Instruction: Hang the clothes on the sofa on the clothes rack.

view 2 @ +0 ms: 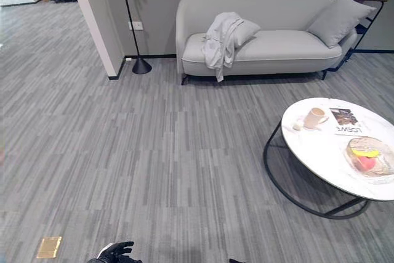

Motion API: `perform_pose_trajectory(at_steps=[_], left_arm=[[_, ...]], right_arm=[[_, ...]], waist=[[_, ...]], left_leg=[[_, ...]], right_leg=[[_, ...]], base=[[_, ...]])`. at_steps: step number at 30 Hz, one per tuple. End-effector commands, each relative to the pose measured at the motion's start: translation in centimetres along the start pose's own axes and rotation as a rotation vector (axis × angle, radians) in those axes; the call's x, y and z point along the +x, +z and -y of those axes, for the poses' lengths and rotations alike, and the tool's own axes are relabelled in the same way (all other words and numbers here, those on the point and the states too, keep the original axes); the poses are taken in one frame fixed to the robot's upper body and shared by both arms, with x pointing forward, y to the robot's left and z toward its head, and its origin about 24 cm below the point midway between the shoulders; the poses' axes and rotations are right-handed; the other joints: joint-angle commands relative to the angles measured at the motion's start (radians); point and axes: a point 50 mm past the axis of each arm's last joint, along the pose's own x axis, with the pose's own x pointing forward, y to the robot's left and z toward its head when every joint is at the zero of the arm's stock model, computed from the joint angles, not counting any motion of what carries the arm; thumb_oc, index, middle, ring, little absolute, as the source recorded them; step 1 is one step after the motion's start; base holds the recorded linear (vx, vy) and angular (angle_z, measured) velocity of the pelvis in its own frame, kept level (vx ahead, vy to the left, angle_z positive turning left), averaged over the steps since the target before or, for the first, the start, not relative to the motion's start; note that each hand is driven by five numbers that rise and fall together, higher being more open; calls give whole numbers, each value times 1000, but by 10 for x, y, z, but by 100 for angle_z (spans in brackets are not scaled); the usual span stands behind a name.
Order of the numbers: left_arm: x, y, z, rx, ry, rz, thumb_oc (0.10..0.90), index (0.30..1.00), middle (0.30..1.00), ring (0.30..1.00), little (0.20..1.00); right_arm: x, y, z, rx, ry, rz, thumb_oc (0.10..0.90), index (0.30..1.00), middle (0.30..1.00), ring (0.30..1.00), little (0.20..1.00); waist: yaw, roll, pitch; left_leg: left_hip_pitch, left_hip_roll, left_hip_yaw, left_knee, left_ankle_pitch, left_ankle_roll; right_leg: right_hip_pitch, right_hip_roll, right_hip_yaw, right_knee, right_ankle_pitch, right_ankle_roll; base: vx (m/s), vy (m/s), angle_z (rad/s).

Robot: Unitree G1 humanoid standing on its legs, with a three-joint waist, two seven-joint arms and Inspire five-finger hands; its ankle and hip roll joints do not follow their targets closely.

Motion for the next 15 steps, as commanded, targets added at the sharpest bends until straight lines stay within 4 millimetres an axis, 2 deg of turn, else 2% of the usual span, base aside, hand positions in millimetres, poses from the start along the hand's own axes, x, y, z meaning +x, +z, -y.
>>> perform_pose_trajectory(at_steps=[1, 3, 4, 7, 9, 10, 12, 13, 15], left_arm=[[-1, -9, 11, 68, -46, -46, 800, 900, 900, 900, 900], [-1, -10, 10, 127, -48, -52, 800, 900, 900, 900, 900], [-1, -9, 9, 150, -49, -50, 800, 900, 900, 900, 900], [0, -4, 7, 191, -44, -37, 800, 900, 900, 900, 900], [2, 8, 7, 225, -43, 6, 800, 900, 900, 900, 900], [3, 17, 9, 247, -43, 39, 800, 900, 900, 900, 900], [5, 34, 13, 282, -52, 96, 800, 900, 900, 900, 900], [5, 41, 16, 305, -60, 120, 800, 900, 900, 900, 900], [5, 43, 18, 333, -71, 129, 800, 900, 900, 900, 900]], right_arm=[[-1, -29, -13, 78, 30, -112, 800, 900, 900, 900, 900], [0, -24, -16, 95, 41, -89, 800, 900, 900, 900, 900], [0, -22, -16, 105, 43, -78, 800, 900, 900, 900, 900], [1, -15, -14, 161, 29, -46, 800, 900, 900, 900, 900], [0, -16, -12, 212, 15, -53, 800, 900, 900, 900, 900], [0, -17, -12, 244, 14, -59, 800, 900, 900, 900, 900], [-1, -25, -10, 316, 5, -93, 800, 900, 900, 900, 900], [-3, -31, -6, 364, -19, -120, 800, 900, 900, 900, 900], [-4, -38, -3, 393, -35, -142, 800, 900, 900, 900, 900]], waist=[[1, 26, 30], [-17, 32, 59], [-20, 35, 70], [-26, 55, 93], [-25, 64, 96], [-26, 66, 95], [-38, 71, 93], [-41, 80, 93], [-53, 86, 82]], left_leg=[[10, -107, 2, 8, -116, 82], [29, -105, 20, 8, -130, 84], [34, -99, 34, 8, -130, 78], [42, -62, 84, 8, -137, 54], [41, -43, 110, 8, -143, 40], [41, -39, 116, 8, -148, 33], [60, -39, 116, 8, -163, 25], [84, -38, 117, 8, -174, 26], [118, -35, 101, 8, -187, 25]], right_leg=[[-21, 9, 80, 198, 94, 24], [-138, 20, 130, 334, 31, 7], [-175, 44, 141, 333, -1, -1], [-199, 111, 75, 153, -52, -2], [-208, 159, 54, -52, -35, 9], [-211, 190, 77, -173, -8, 20], [-226, 225, 172, -361, 52, 49], [-227, 227, 247, -453, 95, 67], [-227, 220, 290, -453, 106, 68]], base=[[103, 161, 19], [53, 28, 2], [60, -76, -17], [121, -134, -45], [136, -172, -34], [229, -193, -23], [399, -184, -36], [544, -186, -17], [608, -246, 1]])
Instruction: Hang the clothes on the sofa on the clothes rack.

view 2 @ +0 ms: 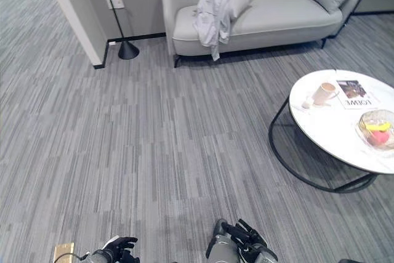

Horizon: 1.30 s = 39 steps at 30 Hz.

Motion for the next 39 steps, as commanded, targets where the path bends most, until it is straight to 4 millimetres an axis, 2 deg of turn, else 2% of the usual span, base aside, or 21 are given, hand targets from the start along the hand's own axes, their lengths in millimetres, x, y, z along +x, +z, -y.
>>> perform_pose_trajectory(at_steps=[1, 4, 5, 7, 8, 10, 11, 12, 13, 15, 16, 17, 20, 25, 28, 29, 31, 33, 35, 37, 39], left_arm=[[1, 7, 11, 43, -37, 44, 800, 900, 900, 900, 900], [-1, -5, 15, -70, -13, 8, 800, 900, 900, 900, 900], [-1, -5, 15, -70, -13, 8, 800, 900, 900, 900, 900], [-3, -16, 13, -100, 0, -32, 800, 900, 900, 900, 900], [-4, -19, 11, -99, 10, -40, 800, 900, 900, 900, 900], [-4, -21, 10, -95, 15, -46, 800, 900, 900, 900, 900], [-4, -20, 12, -110, 13, -46, 800, 900, 900, 900, 900], [-4, -20, 12, -110, 13, -46, 800, 900, 900, 900, 900], [-5, -25, 11, -152, 22, -57, 800, 900, 900, 900, 900], [-6, -29, 10, -186, 40, -66, 800, 900, 900, 900, 900], [-7, -35, 9, -250, 60, -81, 800, 900, 900, 900, 900], [-10, -45, 10, -290, 68, -114, 800, 900, 900, 900, 900], [-13, -55, 13, -315, 67, -147, 800, 900, 900, 900, 900], [-25, -89, 28, -377, 52, -272, 800, 900, 900, 900, 900], [-28, -96, 32, -337, 22, -307, 800, 900, 900, 900, 900], [-27, -93, 27, -326, 34, -297, 800, 900, 900, 900, 900], [-23, -85, 20, -293, 46, -270, 800, 900, 900, 900, 900], [-16, -67, 7, -244, 62, -219, 800, 900, 900, 900, 900], [-5, -27, -9, -146, 86, -95, 800, 900, 900, 900, 900], [-3, -14, -13, -120, 92, -49, 800, 900, 900, 900, 900], [0, 7, -21, -81, 102, 21, 800, 900, 900, 900, 900]], right_arm=[[-24, -70, 47, 39, -169, -272, 800, 900, 900, 900, 900], [-24, -63, 52, -49, -191, -269, 800, 900, 900, 900, 900], [-24, -63, 52, -49, -191, -269, 800, 900, 900, 900, 900], [-18, -48, 46, -305, -151, -247, 800, 900, 900, 900, 900], [-15, -42, 41, -396, -128, -233, 800, 900, 900, 900, 900], [-12, -36, 33, -479, -103, -215, 800, 900, 900, 900, 900], [-6, -22, 19, -637, -59, -188, 800, 900, 900, 900, 900], [-6, -22, 18, -637, -59, -188, 800, 900, 900, 900, 900], [-2, -19, 5, -745, -4, -180, 800, 900, 900, 900, 900], [-1, -17, -2, -787, 23, -167, 800, 900, 900, 900, 900], [1, -15, -16, -842, 78, -145, 800, 900, 900, 900, 900], [2, -22, -28, -886, 128, -147, 800, 900, 900, 900, 900], [2, -25, -39, -903, 172, -139, 800, 900, 900, 900, 900], [0, -38, -39, -867, 195, -170, 800, 900, 900, 900, 900], [-5, -56, -19, -808, 157, -241, 800, 900, 900, 900, 900], [-8, -63, -11, -800, 137, -269, 800, 900, 900, 900, 900], [-9, -62, -7, -797, 121, -273, 800, 900, 900, 900, 900], [-7, -55, -10, -805, 117, -245, 800, 900, 900, 900, 900], [-4, -50, -19, -775, 131, -207, 800, 900, 900, 900, 900], [-4, -48, -20, -739, 130, -193, 800, 900, 900, 900, 900], [-4, -47, -19, -686, 114, -193, 800, 900, 900, 900, 900]], waist=[[1, 3, -21], [11, 10, -48], [10, 10, -48], [60, -32, -35], [81, -47, -24], [106, -62, -10], [143, -83, 2], [143, -83, 2], [175, -94, -2], [182, -103, -7], [196, -110, -20], [216, -103, -34], [222, -112, -33], [257, -135, -81], [246, -178, -117], [226, -181, -118], [205, -177, -115], [160, -144, -97], [102, -110, -68], [87, -97, -64], [73, -86, -66]], left_leg=[[36, -31, -32, 2, -89, 42], [34, 95, -60, 152, 40, -26], [34, 95, -60, 152, 40, -26], [-137, 211, -87, 562, 250, -65], [-190, 238, -97, 668, 289, -70], [-234, 240, -101, 746, 274, -60], [-347, 168, -128, 787, 177, -51], [-347, 168, -129, 788, 177, -51], [-439, 88, -137, 718, 115, -52], [-441, 64, -121, 625, 99, -46], [-432, 19, -98, 339, 110, -41], [-402, -15, -159, 57, 200, -52], [-448, -30, -231, 2, 177, -58], [-388, -53, -224, 4, 247, -34], [-332, -133, -211, 70, 175, 41], [-252, -184, -214, 64, 121, 96], [-205, -200, -227, 52, 97, 115], [-128, -185, -246, 11, 81, 123], [-67, -136, -271, 2, 70, 94], [-48, -113, -270, 2, 59, 80], [-31, -85, -263, 2, 35, 52]], right_leg=[[89, -41, 53, -135, 52, 33], [96, 25, 0, 35, -40, -27], [96, 25, -1, 35, -40, -27], [219, 85, -42, -9, -112, -127], [262, 102, -58, -45, -122, -152], [305, 114, -63, -82, -125, -167], [350, 113, -56, -128, -128, -163], [350, 113, -56, -128, -128, -163], [373, 106, -57, -135, -132, -150], [376, 96, -66, -135, -139, -143], [404, 94, -101, -135, -151, -140], [428, 120, -123, -112, -185, -140], [458, 131, -134, -67, -230, -148], [543, 105, -104, 15, -272, -115], [497, -33, -124, 323, -39, -21], [409, -141, -123, 610, 102, 4], [373, -173, -115, 703, 124, 5], [246, -171, -79, 813, 9, -38], [142, -55, -55, 641, -111, -73], [144, -16, -55, 525, -119, -75], [140, 48, -29, 196, -113, -66]], base=[[804, -451, 21], [875, -708, 33], [384, -436, 2], [602, -805, 7], [610, -821, 31], [303, -324, 34], [170, -126, 2], [352, -198, 0], [294, -103, 13], [327, -98, 11], [532, -128, 1], [530, -131, 18], [463, -96, 27], [709, 54, -2], [826, 307, -30], [649, 333, 10], [508, 231, 41], [439, 100, 49], [408, -123, 51], [330, -157, 69], [372, -211, 56]])
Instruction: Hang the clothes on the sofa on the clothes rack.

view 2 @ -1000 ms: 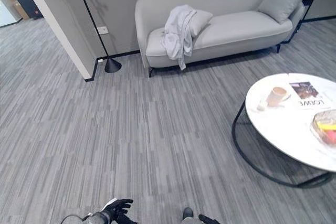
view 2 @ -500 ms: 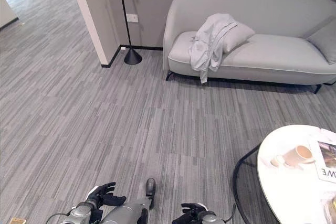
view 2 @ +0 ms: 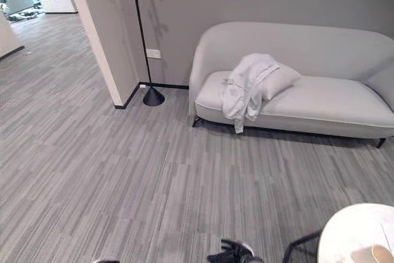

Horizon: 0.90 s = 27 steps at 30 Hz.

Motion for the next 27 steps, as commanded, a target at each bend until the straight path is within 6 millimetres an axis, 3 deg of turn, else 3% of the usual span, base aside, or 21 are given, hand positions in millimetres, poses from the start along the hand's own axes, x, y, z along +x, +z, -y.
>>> perform_pose_trajectory(at_steps=[1, 2, 3, 4, 5, 7, 9, 10, 12, 13, 15, 16, 17, 19, 20, 21, 22, 24, 25, 27], left_arm=[[3, 46, 0, 64, 2, 161, 800, 900, 900, 900, 900], [3, 52, 1, 79, -4, 178, 800, 900, 900, 900, 900], [3, 52, 1, 79, -4, 179, 800, 900, 900, 900, 900], [3, 49, 7, 100, -27, 170, 800, 900, 900, 900, 900], [3, 49, 7, 100, -28, 170, 800, 900, 900, 900, 900], [2, 30, 17, 78, -64, 109, 800, 900, 900, 900, 900], [1, 11, 22, 59, -78, 39, 800, 900, 900, 900, 900], [-2, -8, 27, 23, -97, -23, 800, 900, 900, 900, 900], [-3, -19, 29, -14, -97, -60, 800, 900, 900, 900, 900], [-3, -19, 29, -14, -97, -60, 800, 900, 900, 900, 900], [-2, -14, 22, -26, -70, -38, 800, 900, 900, 900, 900], [0, 0, 21, 6, -65, 9, 800, 900, 900, 900, 900], [0, 0, 21, 6, -65, 10, 800, 900, 900, 900, 900], [2, 25, 18, 51, -49, 100, 800, 900, 900, 900, 900], [2, 33, 15, 65, -31, 133, 800, 900, 900, 900, 900], [2, 44, 9, 45, 10, 172, 800, 900, 900, 900, 900], [2, 44, 8, 27, 21, 172, 800, 900, 900, 900, 900], [2, 44, 8, 27, 21, 172, 800, 900, 900, 900, 900], [2, 44, 8, -3, 35, 168, 800, 900, 900, 900, 900], [2, 27, 12, -6, 15, 108, 800, 900, 900, 900, 900]], right_arm=[[-3, -34, -15, 58, 29, -153, 800, 900, 900, 900, 900], [-4, -37, -15, 62, 28, -168, 800, 900, 900, 900, 900], [-4, -37, -15, 62, 28, -168, 800, 900, 900, 900, 900], [-9, -55, -14, 103, 21, -239, 800, 900, 900, 900, 900], [-9, -55, -13, 103, 20, -239, 800, 900, 900, 900, 900], [-17, -78, -11, 215, 5, -304, 800, 900, 900, 900, 900], [-21, -86, -6, 259, -20, -331, 800, 900, 900, 900, 900], [-26, -95, 0, 274, -45, -363, 800, 900, 900, 900, 900], [-25, -94, 1, 217, -39, -362, 800, 900, 900, 900, 900], [-25, -94, 0, 217, -39, -362, 800, 900, 900, 900, 900], [-22, -87, -1, 70, -17, -353, 800, 900, 900, 900, 900], [-16, -75, -6, -126, 23, -343, 800, 900, 900, 900, 900], [-16, -75, -6, -126, 23, -343, 800, 900, 900, 900, 900], [-8, -56, -18, -398, 82, -300, 800, 900, 900, 900, 900], [-4, -47, -30, -573, 133, -273, 800, 900, 900, 900, 900], [3, -21, -46, -827, 180, -180, 800, 900, 900, 900, 900], [5, -12, -51, -938, 189, -146, 800, 900, 900, 900, 900], [5, -12, -51, -939, 189, -146, 800, 900, 900, 900, 900], [7, 0, -63, -1092, 219, -102, 800, 900, 900, 900, 900], [8, 5, -67, -1170, 227, -96, 800, 900, 900, 900, 900]], waist=[[3, -13, -11], [-1, -14, -10], [1, -14, -11], [-2, -16, -17], [-2, -16, -17], [-14, -11, -28], [-24, 0, -39], [-17, 7, -41], [-16, 8, -28], [-16, 7, -30], [6, 2, 0], [36, -18, 29], [35, -16, 28], [67, -41, 48], [82, -50, 52], [97, -65, 46], [102, -68, 42], [98, -74, 43], [105, -57, 40], [114, -63, 43]], left_leg=[[-34, -30, 90, -26, -50, -44], [-22, -29, 96, -26, -64, -49], [-23, -29, 97, -26, -64, -48], [31, -25, 107, -26, -98, -59], [32, -25, 107, -26, -98, -59], [68, -16, 101, 2, -116, -65], [66, 8, 103, 69, -106, -79], [28, 30, 121, 218, -48, -117], [-87, 81, 144, 509, 72, -177], [-91, 81, 144, 512, 72, -176], [-238, 160, 152, 813, 203, -210], [-308, 218, 210, 899, 161, -161], [-311, 220, 209, 904, 159, -161], [-418, 199, 224, 883, 87, -141], [-452, 148, 211, 791, 67, -134], [-456, 71, 189, 528, 36, -115], [-441, 48, 169, 350, 49, -114], [-430, 39, 168, 327, 62, -113], [-396, 27, 111, 3, 159, -134], [-432, 15, 55, -26, 138, -148]], right_leg=[[145, 95, 49, -513, 213, 9], [141, 100, 73, -596, 245, 27], [143, 101, 74, -602, 249, 27], [120, 103, 84, -684, 302, 59], [121, 103, 83, -684, 302, 59], [155, 116, 95, -684, 322, 44], [162, 139, 113, -650, 312, 27], [194, 162, 117, -631, 284, 7], [265, 184, 101, -651, 247, -38], [264, 184, 101, -653, 249, -38], [332, 216, 77, -684, 209, -92], [382, 219, 68, -684, 159, -115], [380, 222, 67, -684, 159, -115], [407, 199, 56, -684, 146, -114], [409, 187, 57, -684, 143, -108], [406, 166, 61, -684, 140, -88], [409, 160, 53, -684, 133, -83], [411, 154, 49, -684, 132, -81], [443, 172, 29, -684, 108, -89], [487, 189, 26, -671, 80, -97]], base=[[390, -180, 0], [276, -112, -4], [662, -227, 4], [543, -183, -3], [810, -278, -4], [609, -212, 2], [775, -309, 1], [863, -390, -11], [576, -315, -4], [346, -254, 12], [382, -383, 9], [350, -368, 24], [335, -310, 36], [225, -136, 14], [371, -45, 47], [426, -12, 52], [341, 2, 41], [211, -15, 21], [470, -59, 19], [601, -68, 26]])
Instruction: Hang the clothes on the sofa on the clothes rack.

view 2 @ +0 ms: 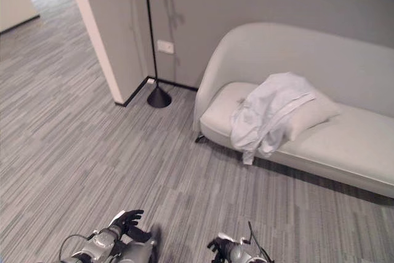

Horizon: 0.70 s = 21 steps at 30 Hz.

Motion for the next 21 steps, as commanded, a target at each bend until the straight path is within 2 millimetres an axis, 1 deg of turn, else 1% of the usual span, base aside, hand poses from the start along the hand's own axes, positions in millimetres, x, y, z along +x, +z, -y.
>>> perform_pose_trajectory(at_steps=[1, 2, 3, 4, 5, 6, 7, 8, 9, 10, 11, 12, 13, 14, 15, 16, 17, 18, 19, 20, 21], left_arm=[[-10, -42, 8, 22, -9, -156, 800, 900, 900, 900, 900], [-14, -55, 10, 29, -18, -201, 800, 900, 900, 900, 900], [-16, -62, 9, 25, -21, -229, 800, 900, 900, 900, 900], [-20, -70, 10, 25, -30, -257, 800, 900, 900, 900, 900], [-22, -76, 10, 28, -32, -278, 800, 900, 900, 900, 900], [-24, -80, 9, 31, -35, -287, 800, 900, 900, 900, 900], [-24, -80, 4, 38, -20, -283, 800, 900, 900, 900, 900], [-22, -77, 0, 43, -10, -274, 800, 900, 900, 900, 900], [-19, -69, -5, 55, 8, -252, 800, 900, 900, 900, 900], [-16, -62, -7, 68, 14, -232, 800, 900, 900, 900, 900], [-11, -47, -12, 75, 39, -182, 800, 900, 900, 900, 900], [-8, -37, -18, 56, 68, -140, 800, 900, 900, 900, 900], [-7, -28, -25, 31, 90, -105, 800, 900, 900, 900, 900], [-6, -22, -33, 6, 114, -76, 800, 900, 900, 900, 900], [-5, -17, -37, 10, 126, -60, 800, 900, 900, 900, 900], [-4, -14, -39, 23, 127, -51, 800, 900, 900, 900, 900], [-4, -14, -41, 31, 130, -53, 800, 900, 900, 900, 900], [-5, -16, -41, 34, 130, -62, 800, 900, 900, 900, 900], [-8, -30, -43, 21, 135, -108, 800, 900, 900, 900, 900], [-8, -30, -43, 21, 135, -108, 800, 900, 900, 900, 900], [-12, -43, -45, -6, 142, -156, 800, 900, 900, 900, 900]], right_arm=[[3, 7, -20, -86, 81, -12, 800, 900, 900, 900, 900], [3, 7, -31, -90, 118, -21, 800, 900, 900, 900, 900], [3, 7, -31, -85, 122, -30, 800, 900, 900, 900, 900], [3, 6, -36, -65, 131, -31, 800, 900, 900, 900, 900], [3, 3, -39, -54, 142, -42, 800, 900, 900, 900, 900], [2, 2, -41, -38, 151, -46, 800, 900, 900, 900, 900], [2, 0, -37, 10, 133, -46, 800, 900, 900, 900, 900], [2, 0, -31, 23, 110, -45, 800, 900, 900, 900, 900], [3, 3, -18, 10, 58, -28, 800, 900, 900, 900, 900], [3, 6, -12, 0, 34, -16, 800, 900, 900, 900, 900], [3, 11, -7, -14, 12, 0, 800, 900, 900, 900, 900], [2, 16, -1, -15, 2, 30, 800, 900, 900, 900, 900], [1, 21, 5, -15, -11, 59, 800, 900, 900, 900, 900], [1, 23, 5, -12, -5, 71, 800, 900, 900, 900, 900], [1, 22, 5, -4, 6, 69, 800, 900, 900, 900, 900], [1, 20, 5, 8, 17, 58, 800, 900, 900, 900, 900], [1, 19, 5, 12, 19, 50, 800, 900, 900, 900, 900], [1, 18, 5, 11, 26, 41, 800, 900, 900, 900, 900], [2, 17, 5, 32, 31, 31, 800, 900, 900, 900, 900], [2, 17, 5, 32, 31, 31, 800, 900, 900, 900, 900], [2, 13, 4, 58, 36, 21, 800, 900, 900, 900, 900]], waist=[[48, 33, -18], [60, 32, -26], [69, 24, -41], [80, 12, -54], [89, 5, -66], [96, -6, -76], [75, -10, -71], [63, 0, -70], [40, 11, -56], [34, 14, -47], [20, 25, -32], [8, 29, -25], [3, 35, -22], [7, 36, -22], [16, 44, -22], [26, 48, -22], [35, 53, -21], [47, 58, -21], [62, 67, -21], [62, 67, -22], [69, 71, -26]], left_leg=[[54, -6, -75, -56, -2, 27], [78, -19, -94, -56, 37, 36], [97, -33, -97, -56, 53, 53], [110, -55, -96, -34, 38, 71], [136, -74, -96, -27, 21, 90], [175, -107, -86, -27, -7, 121], [245, -160, -81, -56, -30, 165], [270, -165, -81, -56, -46, 176], [303, -163, -86, -56, -66, 188], [317, -162, -84, -56, -79, 192], [334, -148, -91, -56, -83, 187], [347, -133, -97, -56, -87, 179], [356, -110, -98, -56, -90, 169], [364, -94, -94, -56, -96, 162], [368, -73, -91, -56, -100, 151], [368, -62, -89, -46, -111, 144], [369, -54, -89, -35, -125, 142], [371, -48, -87, -18, -142, 142], [380, -45, -88, 18, -171, 146], [378, -45, -88, 20, -172, 146], [383, -46, -91, 40, -190, 149]], right_leg=[[-46, 37, 101, 43, -31, 9], [-24, 35, 104, 83, -63, 8], [-17, 23, 104, 120, -79, 16], [-17, -2, 96, 189, -81, 34], [-35, -26, 80, 274, -43, 61], [-87, -89, 75, 460, 33, 105], [-223, -216, 73, 812, 241, 150], [-252, -248, 61, 880, 254, 144], [-317, -272, 67, 972, 230, 128], [-371, -277, 82, 1010, 175, 113], [-416, -244, 89, 984, 129, 98], [-437, -202, 97, 907, 104, 91], [-432, -165, 85, 796, 93, 88], [-416, -148, 68, 684, 74, 88], [-397, -125, 51, 535, 59, 80], [-388, -115, 58, 396, 56, 80], [-377, -116, 76, 294, 79, 86], [-368, -132, 92, 220, 117, 100], [-354, -193, 87, 165, 171, 116], [-353, -192, 87, 160, 175, 116], [-334, -230, 72, 137, 204, 123]], base=[[614, -28, 26], [693, -2, 20], [763, 28, 2], [731, 77, -3], [749, 176, 3], [823, 347, 18], [725, 364, 31], [567, 306, 25], [258, 103, 28], [197, 14, 23], [161, -92, 25], [210, -165, 18], [253, -211, 19], [249, -235, 28], [206, -231, 37], [194, -215, 28], [205, -171, 21], [344, -180, 5], [266, -117, 4], [297, -121, -4], [262, -130, -2]])
